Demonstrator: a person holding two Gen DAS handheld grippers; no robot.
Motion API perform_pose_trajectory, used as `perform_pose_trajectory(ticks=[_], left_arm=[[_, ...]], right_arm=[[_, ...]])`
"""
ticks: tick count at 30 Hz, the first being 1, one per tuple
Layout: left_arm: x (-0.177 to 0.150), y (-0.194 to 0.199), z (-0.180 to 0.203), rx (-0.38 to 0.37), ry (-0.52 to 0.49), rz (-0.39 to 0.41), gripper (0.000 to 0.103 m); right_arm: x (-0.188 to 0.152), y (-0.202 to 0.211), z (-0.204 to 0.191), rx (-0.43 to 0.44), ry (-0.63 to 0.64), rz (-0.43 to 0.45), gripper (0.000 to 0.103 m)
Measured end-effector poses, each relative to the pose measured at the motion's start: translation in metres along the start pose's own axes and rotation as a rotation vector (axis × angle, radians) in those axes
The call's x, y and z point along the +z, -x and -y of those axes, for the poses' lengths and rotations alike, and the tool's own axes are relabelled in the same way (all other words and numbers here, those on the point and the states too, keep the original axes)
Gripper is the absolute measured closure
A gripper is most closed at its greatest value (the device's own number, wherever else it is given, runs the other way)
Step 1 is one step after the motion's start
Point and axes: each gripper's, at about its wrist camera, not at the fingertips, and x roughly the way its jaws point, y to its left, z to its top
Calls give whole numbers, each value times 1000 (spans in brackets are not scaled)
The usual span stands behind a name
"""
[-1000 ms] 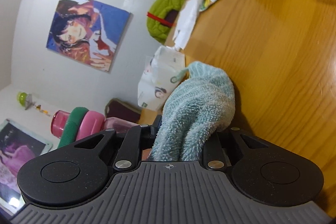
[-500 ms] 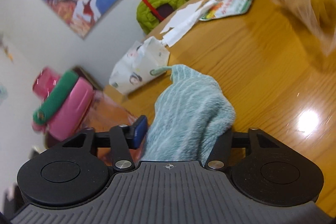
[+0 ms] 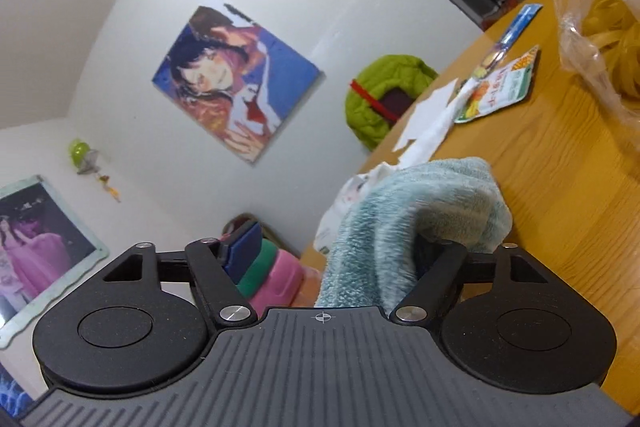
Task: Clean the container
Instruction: 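Rotate the pink bottle with the left tool while the right tool wipes it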
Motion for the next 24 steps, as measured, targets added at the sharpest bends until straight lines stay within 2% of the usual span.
perform_pose_trajectory(ticks=[4,6,9,12,15,16,20,24], left_arm=[[0,0,0,1,2,-2,20],[0,0,-1,1,2,-2,20],[0,0,-1,2,-2,3,20],[0,-1,-2,1,-1,2,20],[0,-2,-2,2,3,-1,20],[0,-1,-2,2,3,-1,20],[0,-2,-2,2,5,-3,20],[0,-3,-4,-2,13,-11,20]], right_arm=[[-7,-21,-3,-238,80,-118,24],[-12,-27,-8,-321,145,-152,25],[-15,-10,-25,-210,258,-47,26],[-14,-6,-28,-203,276,-16,24],[-14,-23,-18,-356,254,-121,26],[-14,-26,-15,-370,242,-150,26],[-10,-18,-10,-264,178,-165,23],[-11,-16,-6,-349,179,-221,21]])
